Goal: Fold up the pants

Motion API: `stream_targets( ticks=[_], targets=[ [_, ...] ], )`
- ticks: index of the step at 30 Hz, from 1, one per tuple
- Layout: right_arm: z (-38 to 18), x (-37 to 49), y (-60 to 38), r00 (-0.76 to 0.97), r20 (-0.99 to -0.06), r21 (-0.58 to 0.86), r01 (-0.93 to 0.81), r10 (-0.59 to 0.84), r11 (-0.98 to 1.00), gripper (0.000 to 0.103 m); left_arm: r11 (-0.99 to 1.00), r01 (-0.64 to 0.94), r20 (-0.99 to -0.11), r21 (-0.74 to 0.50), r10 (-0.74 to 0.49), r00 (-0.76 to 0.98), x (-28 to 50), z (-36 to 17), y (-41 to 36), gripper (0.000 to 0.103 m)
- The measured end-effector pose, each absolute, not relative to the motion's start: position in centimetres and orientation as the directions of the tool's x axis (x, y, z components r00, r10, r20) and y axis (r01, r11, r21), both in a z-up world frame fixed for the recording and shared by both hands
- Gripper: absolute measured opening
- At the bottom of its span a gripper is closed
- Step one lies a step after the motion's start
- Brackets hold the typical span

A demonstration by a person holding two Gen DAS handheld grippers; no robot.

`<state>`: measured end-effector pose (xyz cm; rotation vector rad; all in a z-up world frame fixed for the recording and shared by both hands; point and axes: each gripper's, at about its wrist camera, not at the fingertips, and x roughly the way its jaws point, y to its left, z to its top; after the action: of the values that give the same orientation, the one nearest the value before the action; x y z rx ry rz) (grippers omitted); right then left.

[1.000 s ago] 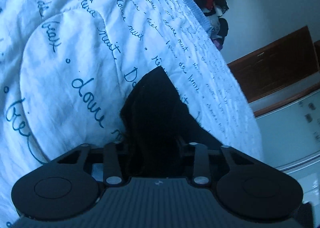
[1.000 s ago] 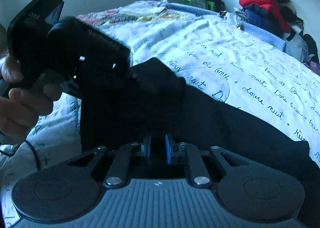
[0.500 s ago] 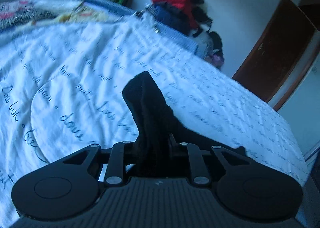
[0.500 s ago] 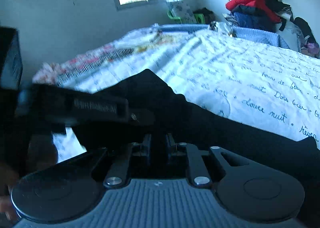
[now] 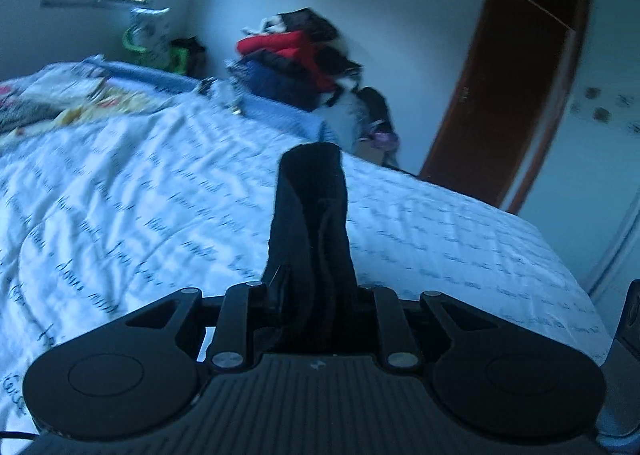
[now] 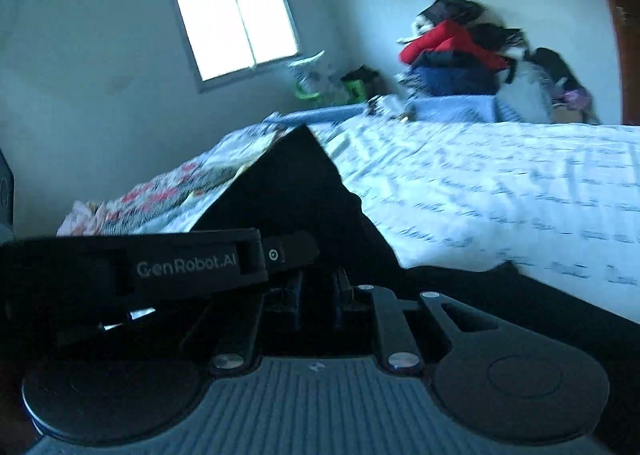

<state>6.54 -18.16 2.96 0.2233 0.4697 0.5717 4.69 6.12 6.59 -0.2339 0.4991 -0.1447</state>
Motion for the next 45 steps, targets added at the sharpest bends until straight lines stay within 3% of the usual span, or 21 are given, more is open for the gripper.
stream_targets(
  ticks=[22,45],
  targets=[
    [4.2,0.7,-28.3,0.897,-0.262,0.352,-0.254,0.355,0.901,0.015,0.921,0.360,-0.410,-0.147,-0.388,0.825,2.9,8.1,-6.1,0.029],
    [-1.9,-0.2,-39.0,0.919,-0.344,0.443,-0.023,0.194,0.896,0.015,0.859,0.492,-0.514,-0.143,-0.489,0.705,4.3,2.1,-18.0,0.030]
  ],
)
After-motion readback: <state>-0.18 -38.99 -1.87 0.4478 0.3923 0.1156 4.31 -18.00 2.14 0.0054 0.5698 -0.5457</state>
